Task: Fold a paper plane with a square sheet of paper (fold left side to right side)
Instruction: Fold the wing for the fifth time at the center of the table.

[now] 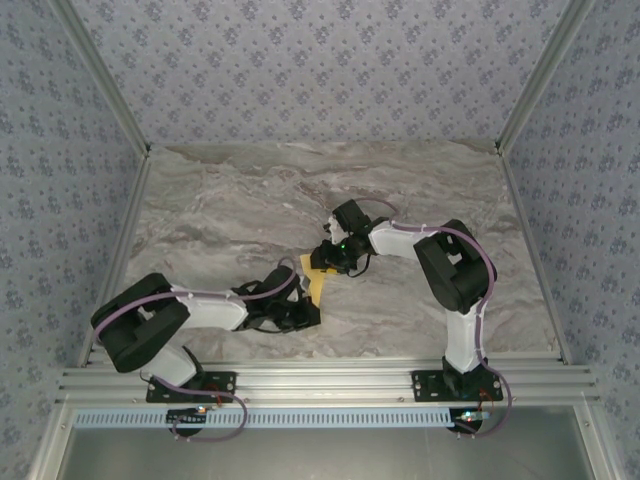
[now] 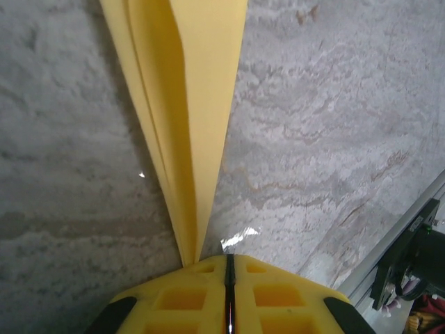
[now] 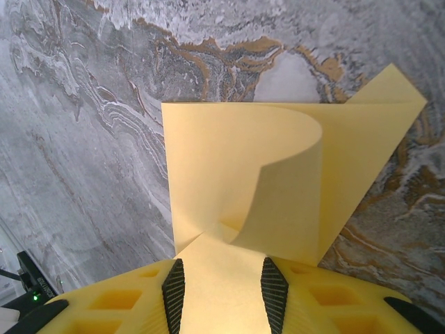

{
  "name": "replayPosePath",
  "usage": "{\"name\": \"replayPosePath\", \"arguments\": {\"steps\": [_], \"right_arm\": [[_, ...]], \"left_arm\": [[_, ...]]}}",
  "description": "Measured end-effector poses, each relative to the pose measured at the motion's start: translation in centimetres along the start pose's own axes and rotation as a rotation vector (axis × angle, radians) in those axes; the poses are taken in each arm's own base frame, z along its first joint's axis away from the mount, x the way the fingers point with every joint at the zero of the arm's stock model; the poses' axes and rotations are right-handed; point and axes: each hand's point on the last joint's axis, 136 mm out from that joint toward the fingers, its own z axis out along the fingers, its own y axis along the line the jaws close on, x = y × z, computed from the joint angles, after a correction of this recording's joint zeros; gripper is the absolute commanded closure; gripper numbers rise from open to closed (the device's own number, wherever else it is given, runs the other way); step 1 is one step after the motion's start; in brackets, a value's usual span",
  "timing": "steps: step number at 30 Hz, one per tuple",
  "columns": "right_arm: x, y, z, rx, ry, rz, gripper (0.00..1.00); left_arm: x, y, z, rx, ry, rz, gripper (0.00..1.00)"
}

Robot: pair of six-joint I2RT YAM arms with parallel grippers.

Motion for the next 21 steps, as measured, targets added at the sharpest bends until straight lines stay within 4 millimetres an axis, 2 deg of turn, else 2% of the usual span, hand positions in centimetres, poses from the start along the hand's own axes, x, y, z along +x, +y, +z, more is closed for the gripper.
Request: {"name": "replayPosePath", "arguments": {"steps": [4,9,12,15,21], "right_arm": [[0.0,0.0,0.0,0.001,0.002,0.001,0.59],[0.0,0.0,0.0,0.002,0.002,0.001,0.59],[0.0,0.0,0.0,0.002,0.003,-0.001,0.59],[0.0,0.0,0.0,0.003,0.003,-0.001,0.59],[0.0,0.0,0.0,0.002,0.003,-0.001,0.59]], "left_arm": [[-0.2,-0.4,-0.9,0.013,-0.004,-0.009,0.91],[-3.1,-1.8,-3.9,0.083,-0.094,-0.03,0.89],[-4.6,-2.6,-4.8,0.099,-0.125,-0.025,0.89],[-4.9,-3.1,-4.6,0.107,-0.112,-0.017,0.89],[-4.8,-2.4,-2.7,0.084,-0.051,-0.028,0.89]]}}
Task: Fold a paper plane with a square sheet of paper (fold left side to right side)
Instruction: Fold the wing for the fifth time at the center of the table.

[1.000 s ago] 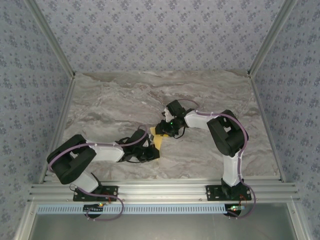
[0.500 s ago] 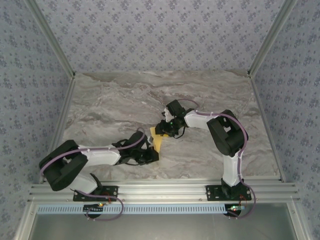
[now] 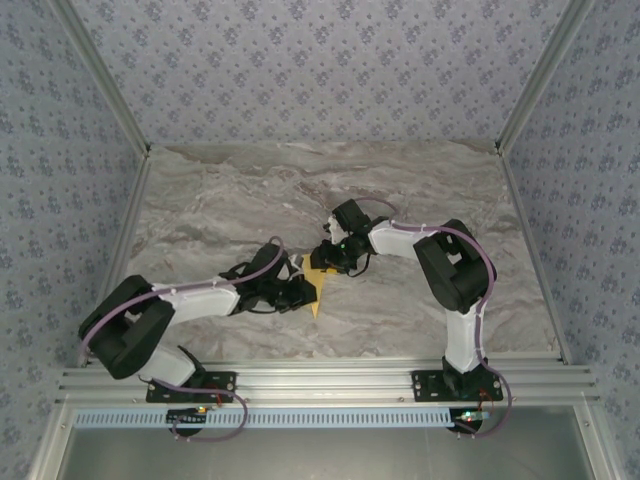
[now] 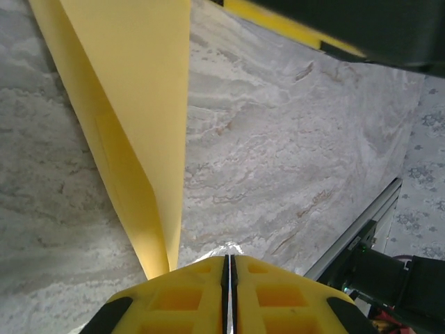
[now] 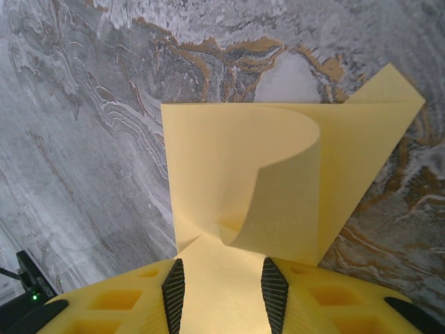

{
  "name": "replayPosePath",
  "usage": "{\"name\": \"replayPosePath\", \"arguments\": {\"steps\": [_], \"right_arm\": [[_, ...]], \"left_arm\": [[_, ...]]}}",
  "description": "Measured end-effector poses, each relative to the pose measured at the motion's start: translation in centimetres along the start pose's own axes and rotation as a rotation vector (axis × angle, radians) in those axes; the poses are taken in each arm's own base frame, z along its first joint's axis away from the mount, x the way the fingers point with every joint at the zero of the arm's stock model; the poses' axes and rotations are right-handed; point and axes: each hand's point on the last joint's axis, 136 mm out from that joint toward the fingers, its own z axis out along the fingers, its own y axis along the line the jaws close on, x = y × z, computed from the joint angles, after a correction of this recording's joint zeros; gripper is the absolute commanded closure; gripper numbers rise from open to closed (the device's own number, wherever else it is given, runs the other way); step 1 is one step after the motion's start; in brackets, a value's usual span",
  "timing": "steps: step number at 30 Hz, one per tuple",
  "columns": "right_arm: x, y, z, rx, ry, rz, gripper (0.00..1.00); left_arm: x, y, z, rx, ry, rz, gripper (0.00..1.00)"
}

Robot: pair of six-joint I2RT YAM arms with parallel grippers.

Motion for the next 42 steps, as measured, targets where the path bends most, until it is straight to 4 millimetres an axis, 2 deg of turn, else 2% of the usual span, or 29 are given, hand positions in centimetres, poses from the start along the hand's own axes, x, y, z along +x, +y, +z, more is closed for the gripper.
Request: {"name": "replayPosePath", "arguments": {"steps": [7,15,17,22,25,30,38,42], "right_arm": [[0.0,0.0,0.0,0.001,0.002,0.001,0.59],[0.0,0.1,0.0,-0.004,0.002,-0.001,0.59],[-0.1,0.2,-0.1,-0.012,-0.001,-0.002,0.6],[0.2,-0.1,-0.8,-0.026,-0.026,0.004,0.69],[0.4,-0.4,-2.0,-0.031,-0.049,0.013,0.75],[0.7,0.8,-4.0,-0.082,-0.101,-0.019,0.85],[2.6,2.7,-2.5,-0.141,-0.073,-0.064,0.86],[3.0,2.0,-1.0,-0.132,-0.046,-0.058,0.86]], "left_arm": [[-1.1,-1.3,1.4,0.004,0.014,0.051,0.9],[-0.2,1.9,3.2,-0.104,0.046,0.04,0.93],[-0.1,2.1,3.2,-0.11,0.038,0.043,0.94],[0.1,2.2,3.4,-0.086,0.019,0.053,0.98],[0.1,2.3,3.4,-0.068,0.002,0.056,1.0],[0.3,2.2,3.3,-0.05,-0.012,0.063,1.0],[0.2,2.2,3.3,-0.049,-0.019,0.064,1.0],[0.2,2.2,3.3,-0.05,-0.022,0.065,1.0]]}}
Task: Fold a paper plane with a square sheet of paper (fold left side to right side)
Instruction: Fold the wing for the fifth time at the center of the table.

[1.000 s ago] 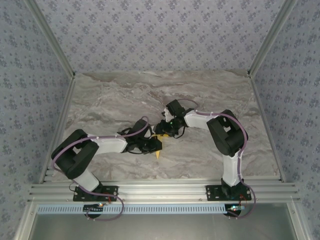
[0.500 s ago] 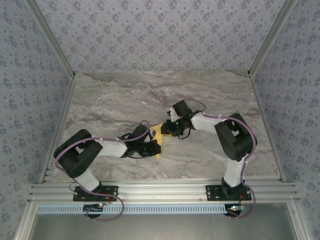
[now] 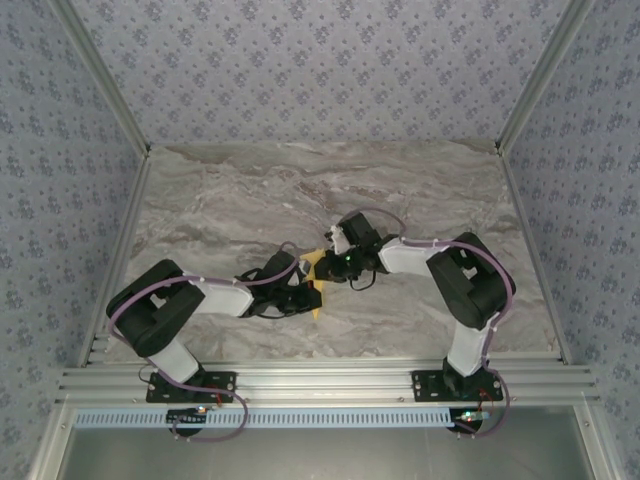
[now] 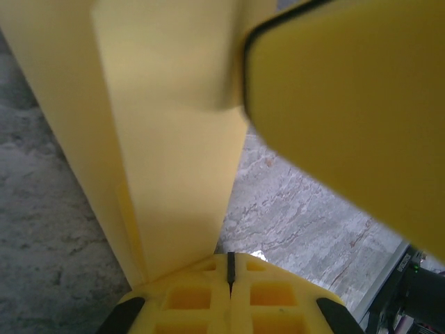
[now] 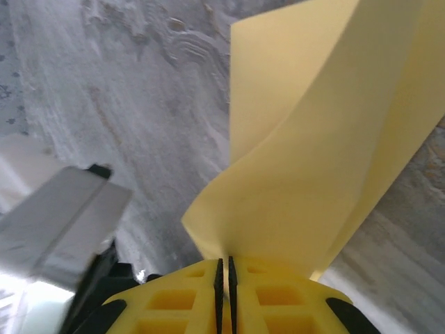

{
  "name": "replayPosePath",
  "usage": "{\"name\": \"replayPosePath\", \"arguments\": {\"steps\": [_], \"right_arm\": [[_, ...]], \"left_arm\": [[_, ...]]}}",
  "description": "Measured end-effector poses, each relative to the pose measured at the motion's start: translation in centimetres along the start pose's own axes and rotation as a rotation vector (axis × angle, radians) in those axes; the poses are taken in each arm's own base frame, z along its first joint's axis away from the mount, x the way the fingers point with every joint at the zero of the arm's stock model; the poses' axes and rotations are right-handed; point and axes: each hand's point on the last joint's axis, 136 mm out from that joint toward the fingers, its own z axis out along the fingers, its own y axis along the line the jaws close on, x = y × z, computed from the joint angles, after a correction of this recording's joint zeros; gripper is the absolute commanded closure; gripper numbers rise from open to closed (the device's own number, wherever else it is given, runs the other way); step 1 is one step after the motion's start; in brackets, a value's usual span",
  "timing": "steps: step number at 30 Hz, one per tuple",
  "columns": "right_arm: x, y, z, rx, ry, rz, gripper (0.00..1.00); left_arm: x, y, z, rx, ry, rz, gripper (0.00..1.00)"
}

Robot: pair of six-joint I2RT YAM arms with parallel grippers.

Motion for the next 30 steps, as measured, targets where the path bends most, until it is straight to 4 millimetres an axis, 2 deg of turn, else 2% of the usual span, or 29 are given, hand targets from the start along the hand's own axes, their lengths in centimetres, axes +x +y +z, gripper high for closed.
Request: {"name": "replayPosePath", "arguments": {"steps": [4,8,18,24,30], "right_arm": [[0.2,-1.2,0.9,0.021,0.017,0.01,0.86],[-0.2,-1.6,1.3,0.027,0.024,-0.01,0.86],[-3.3,-2.9,0.9,0.075,0.012,-0.071,0.86],[-3.8,-3.2,0.8,0.074,0.048,-0.078,0.86],[-6.6,-4.3,-0.1,0.092,0.013,-0.086,0.86]], "left_arm": [[0.0,0.0,0.0,-0.001,-0.002,-0.001,1.0],[0.0,0.0,0.0,-0.001,-0.002,-0.002,1.0],[0.1,0.1,0.0,0.006,-0.007,-0.007,1.0],[0.1,0.1,0.0,0.01,-0.01,-0.011,1.0],[0.1,0.1,0.0,0.016,-0.013,-0.008,1.0]]}}
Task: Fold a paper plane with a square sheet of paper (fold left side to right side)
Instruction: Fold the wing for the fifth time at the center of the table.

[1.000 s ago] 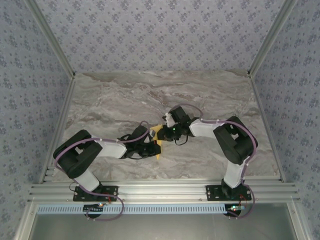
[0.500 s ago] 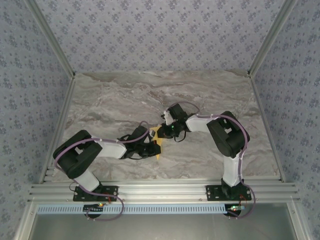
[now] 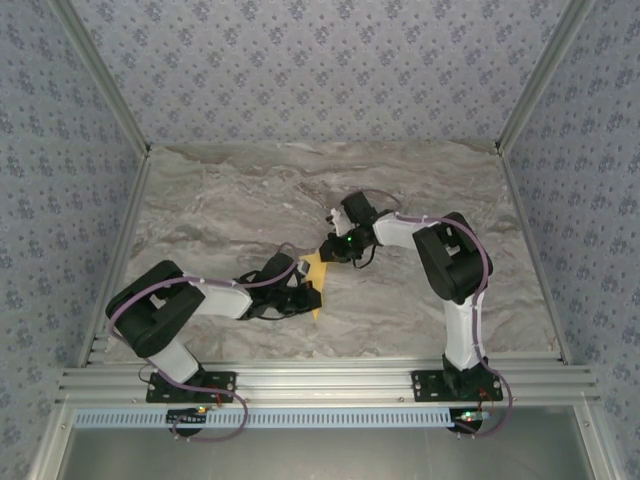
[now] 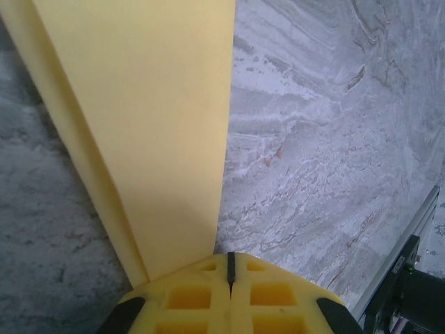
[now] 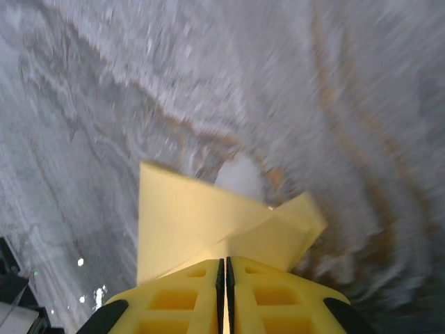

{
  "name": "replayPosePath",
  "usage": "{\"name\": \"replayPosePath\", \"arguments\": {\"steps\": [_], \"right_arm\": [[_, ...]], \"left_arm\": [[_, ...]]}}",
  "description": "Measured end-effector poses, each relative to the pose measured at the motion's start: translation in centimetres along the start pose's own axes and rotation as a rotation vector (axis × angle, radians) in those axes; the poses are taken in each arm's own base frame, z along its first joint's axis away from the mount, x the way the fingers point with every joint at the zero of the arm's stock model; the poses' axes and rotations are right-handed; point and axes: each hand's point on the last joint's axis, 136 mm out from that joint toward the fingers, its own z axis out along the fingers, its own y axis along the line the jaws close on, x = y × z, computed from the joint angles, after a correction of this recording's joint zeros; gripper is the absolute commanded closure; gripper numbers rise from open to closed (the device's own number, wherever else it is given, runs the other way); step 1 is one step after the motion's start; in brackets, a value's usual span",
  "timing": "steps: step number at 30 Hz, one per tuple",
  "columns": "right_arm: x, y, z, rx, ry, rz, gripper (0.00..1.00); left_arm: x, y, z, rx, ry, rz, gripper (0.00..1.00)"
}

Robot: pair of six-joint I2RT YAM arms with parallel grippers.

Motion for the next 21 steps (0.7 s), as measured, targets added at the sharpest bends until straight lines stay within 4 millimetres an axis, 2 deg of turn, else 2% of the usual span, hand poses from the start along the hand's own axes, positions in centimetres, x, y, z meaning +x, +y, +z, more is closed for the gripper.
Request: {"name": "replayPosePath", "arguments": {"steps": [7,15,18,21], "right_arm": [[-3.2,-2.5,-1.1,0.035,-0.051,0.019,0.86],[-4.6,-3.5,-2.2,0.053,-0.082,0.023,0.85],[-4.4,-3.1,-3.7,0.051,-0.105,0.021,0.85],[-3.2,-1.2,-5.3,0.008,-0.14,0.004,0.85]], "left_arm": [[0.0,0.0,0.0,0.003,-0.002,0.001,1.0],[0.0,0.0,0.0,0.004,-0.004,0.001,1.0],[-0.1,-0.1,-0.1,0.003,-0.006,-0.004,1.0],[0.0,0.0,-0.2,0.0,-0.004,-0.007,1.0]]}}
